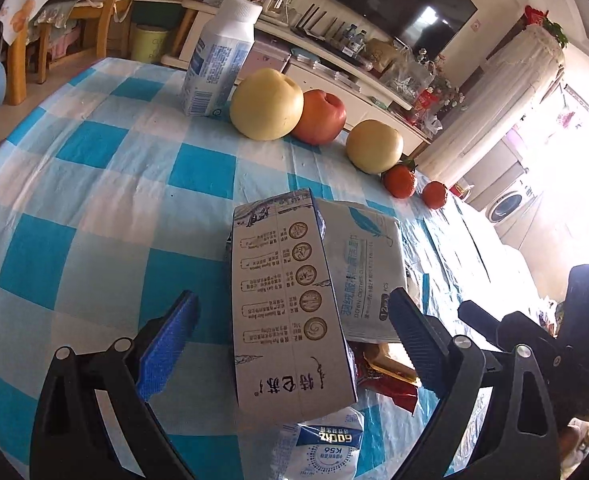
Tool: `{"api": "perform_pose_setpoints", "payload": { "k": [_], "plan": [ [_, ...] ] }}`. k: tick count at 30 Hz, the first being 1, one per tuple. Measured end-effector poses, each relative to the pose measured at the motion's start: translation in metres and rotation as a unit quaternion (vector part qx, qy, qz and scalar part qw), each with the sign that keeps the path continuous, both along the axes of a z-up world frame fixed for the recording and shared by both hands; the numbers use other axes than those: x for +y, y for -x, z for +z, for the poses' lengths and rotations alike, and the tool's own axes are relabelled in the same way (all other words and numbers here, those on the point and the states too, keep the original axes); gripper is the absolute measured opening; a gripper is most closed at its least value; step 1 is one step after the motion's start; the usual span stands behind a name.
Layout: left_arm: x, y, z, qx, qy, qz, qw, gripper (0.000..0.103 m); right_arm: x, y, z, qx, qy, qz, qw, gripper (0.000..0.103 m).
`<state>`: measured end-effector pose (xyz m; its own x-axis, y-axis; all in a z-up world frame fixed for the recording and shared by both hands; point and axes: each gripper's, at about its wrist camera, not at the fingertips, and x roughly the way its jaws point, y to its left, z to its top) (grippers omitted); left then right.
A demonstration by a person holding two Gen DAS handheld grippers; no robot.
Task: Collect trash
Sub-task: 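Grasp white milk carton with left tool while right tool grasps white flat packet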
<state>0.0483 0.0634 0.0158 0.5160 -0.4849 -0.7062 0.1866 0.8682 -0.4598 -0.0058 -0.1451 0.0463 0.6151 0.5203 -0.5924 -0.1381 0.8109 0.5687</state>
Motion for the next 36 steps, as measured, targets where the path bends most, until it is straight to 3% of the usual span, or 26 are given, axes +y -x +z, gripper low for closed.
{"api": "perform_pose_setpoints", "payload": {
  "k": [2,4,7,15,28,33,36],
  "plan": [
    [0.0,-0.004,-0.006,0.011,0.005,0.004,0.9999,0.094,-0.002,-0.007,-0.008,0.014,-0.022,0.002,1.0,0.095],
    [0.0,-0.008,-0.01,0.018,0.009,0.005,0.9998,0.094,-0.003,-0.013,-0.015,0.027,-0.042,0.003,0.999,0.085],
    [0.0,-0.01,-0.014,0.023,0.01,0.008,0.9997,0.094,-0.004,-0.019,-0.025,0.045,-0.064,0.001,0.997,0.083],
    [-0.002,-0.011,-0.022,0.038,0.005,0.008,0.9992,0.067,-0.004,-0.03,-0.039,0.064,-0.102,0.005,0.993,0.07],
    [0.009,-0.004,-0.013,0.024,0.005,0.02,0.9995,0.064,-0.001,-0.04,-0.044,0.051,-0.116,0.008,0.992,0.065],
    [0.017,0.001,-0.009,0.019,0.007,0.026,0.9995,0.064,-0.002,-0.045,-0.051,0.063,-0.111,0.003,0.992,0.036],
    [0.021,0.003,-0.008,0.018,0.007,0.029,0.9994,0.064,-0.002,-0.046,-0.053,0.069,-0.102,0.003,0.992,0.026]
  ]
}}
